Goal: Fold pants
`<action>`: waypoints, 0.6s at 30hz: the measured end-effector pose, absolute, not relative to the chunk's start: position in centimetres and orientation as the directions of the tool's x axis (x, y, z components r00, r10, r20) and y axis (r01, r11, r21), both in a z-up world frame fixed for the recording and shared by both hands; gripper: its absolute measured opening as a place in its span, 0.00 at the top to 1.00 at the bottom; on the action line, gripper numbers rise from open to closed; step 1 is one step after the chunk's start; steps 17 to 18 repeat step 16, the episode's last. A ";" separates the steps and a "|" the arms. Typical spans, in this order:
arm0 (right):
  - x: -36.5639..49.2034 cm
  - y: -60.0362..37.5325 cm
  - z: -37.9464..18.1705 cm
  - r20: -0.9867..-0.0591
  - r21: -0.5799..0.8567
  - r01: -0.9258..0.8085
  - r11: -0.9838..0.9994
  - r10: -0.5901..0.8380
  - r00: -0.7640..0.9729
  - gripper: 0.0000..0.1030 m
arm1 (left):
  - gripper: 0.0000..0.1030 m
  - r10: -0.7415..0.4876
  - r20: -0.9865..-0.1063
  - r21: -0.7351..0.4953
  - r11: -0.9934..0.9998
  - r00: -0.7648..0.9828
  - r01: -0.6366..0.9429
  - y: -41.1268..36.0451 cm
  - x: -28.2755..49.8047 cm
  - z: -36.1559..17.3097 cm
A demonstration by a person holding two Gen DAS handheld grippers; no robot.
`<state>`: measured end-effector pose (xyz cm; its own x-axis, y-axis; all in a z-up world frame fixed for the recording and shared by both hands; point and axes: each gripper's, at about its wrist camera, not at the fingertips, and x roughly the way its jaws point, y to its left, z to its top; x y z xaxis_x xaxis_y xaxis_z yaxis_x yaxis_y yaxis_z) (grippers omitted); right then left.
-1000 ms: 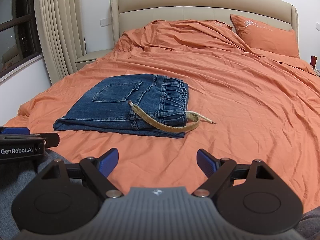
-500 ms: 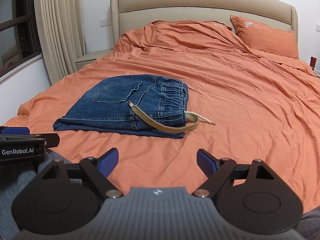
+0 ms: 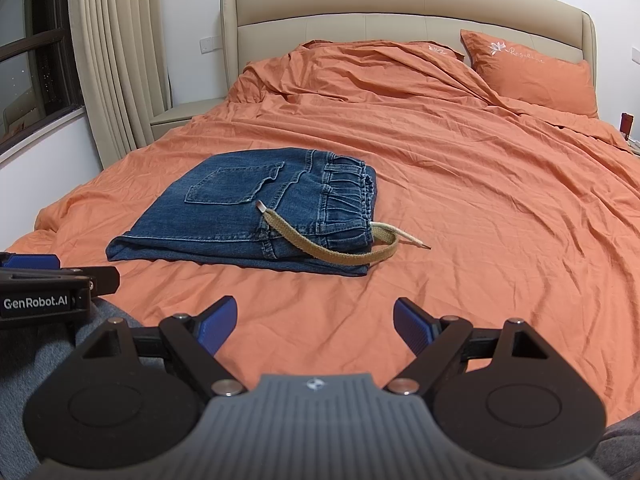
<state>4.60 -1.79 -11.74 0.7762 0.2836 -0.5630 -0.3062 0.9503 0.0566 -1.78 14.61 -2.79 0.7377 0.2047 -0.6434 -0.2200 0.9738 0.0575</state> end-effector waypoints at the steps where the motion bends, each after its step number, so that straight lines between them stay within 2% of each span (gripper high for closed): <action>1: 4.6 -1.8 -11.7 -0.563 0.056 -0.306 0.950 0.283 0.777 0.21 | 0.18 0.205 -0.644 0.058 0.974 0.737 -0.220 14.6 -1.8 -2.8; 18: 4.6 -2.0 -11.7 -0.568 0.053 -0.298 0.953 0.274 0.776 0.21 | 0.18 0.206 -0.641 0.063 0.974 0.739 -0.217 14.7 -1.8 -2.8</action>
